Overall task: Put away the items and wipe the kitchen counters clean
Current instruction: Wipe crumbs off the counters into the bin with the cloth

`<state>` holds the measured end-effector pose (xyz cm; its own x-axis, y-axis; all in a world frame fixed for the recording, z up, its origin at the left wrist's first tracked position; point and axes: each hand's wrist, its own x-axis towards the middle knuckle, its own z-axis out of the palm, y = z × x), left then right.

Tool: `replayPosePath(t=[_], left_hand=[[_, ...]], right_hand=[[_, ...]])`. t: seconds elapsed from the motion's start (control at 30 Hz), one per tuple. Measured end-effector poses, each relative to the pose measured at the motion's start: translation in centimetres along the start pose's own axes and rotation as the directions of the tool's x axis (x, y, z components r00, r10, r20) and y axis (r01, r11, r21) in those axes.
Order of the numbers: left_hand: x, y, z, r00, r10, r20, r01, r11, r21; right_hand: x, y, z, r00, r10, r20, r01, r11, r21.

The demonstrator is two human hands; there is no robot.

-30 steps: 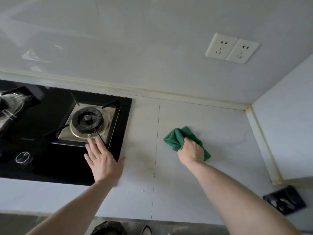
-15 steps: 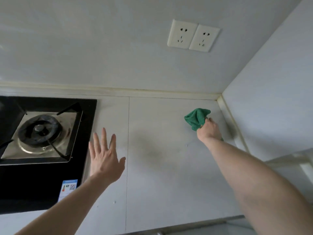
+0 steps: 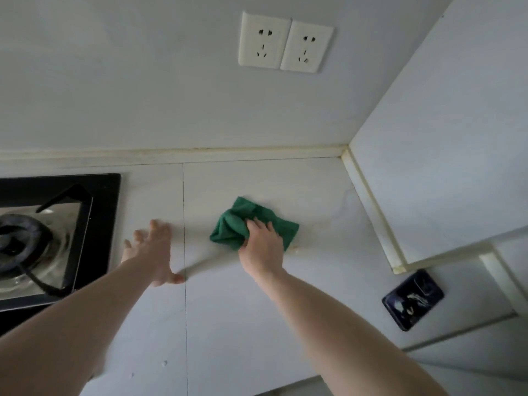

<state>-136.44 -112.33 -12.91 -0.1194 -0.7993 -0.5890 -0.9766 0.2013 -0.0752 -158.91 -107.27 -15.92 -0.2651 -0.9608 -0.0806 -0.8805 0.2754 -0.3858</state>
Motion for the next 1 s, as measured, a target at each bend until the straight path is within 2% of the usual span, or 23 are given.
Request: replayPosePath(t=[0.1, 0.17, 0.23, 0.37, 0.53, 0.7, 0.87, 0.93, 1.0], left_hand=[[0.2, 0.2, -0.3, 1.000, 0.015, -0.010, -0.015, 0.999, 0.038], [0.3, 0.6, -0.5, 1.000, 0.018, 0.011, -0.019, 0.999, 0.042], [0.4, 0.9, -0.6, 0.999, 0.024, 0.033, -0.025, 0.999, 0.043], [0.7, 0.7, -0.2, 0.998, 0.023, 0.056, -0.024, 1.000, 0.009], [1.2, 0.8, 0.0, 0.997, 0.029, 0.075, -0.030, 0.999, 0.014], [1.3, 0.4, 0.0, 0.996, 0.033, 0.082, -0.033, 0.999, 0.005], [1.1, -0.1, 0.2, 0.997, 0.043, 0.067, -0.042, 0.999, -0.023], [1.2, 0.0, 0.0, 0.997, 0.041, 0.060, -0.041, 0.999, -0.008], [1.1, 0.3, -0.2, 0.996, 0.035, 0.077, -0.036, 0.999, 0.005]], right_hand=[[4.1, 3.1, -3.7, 0.986, 0.042, -0.161, -0.027, 0.995, 0.092], [7.5, 6.8, -6.8, 0.959, 0.115, -0.257, -0.108, 0.993, 0.042], [10.6, 10.7, -9.4, 0.937, 0.201, -0.286, -0.211, 0.977, -0.006], [14.8, 16.9, -11.3, 0.907, 0.366, -0.208, -0.395, 0.911, -0.119], [15.9, 19.7, -10.8, 0.907, 0.420, -0.031, -0.419, 0.893, -0.164], [11.9, 20.1, -9.2, 0.914, 0.388, -0.121, -0.404, 0.896, -0.182], [7.0, 19.5, -8.9, 0.815, 0.554, -0.171, -0.579, 0.787, -0.212], [5.7, 18.5, -8.8, 0.752, 0.638, -0.163, -0.659, 0.728, -0.189], [4.6, 16.8, -8.6, 0.719, 0.682, -0.135, -0.695, 0.701, -0.159]])
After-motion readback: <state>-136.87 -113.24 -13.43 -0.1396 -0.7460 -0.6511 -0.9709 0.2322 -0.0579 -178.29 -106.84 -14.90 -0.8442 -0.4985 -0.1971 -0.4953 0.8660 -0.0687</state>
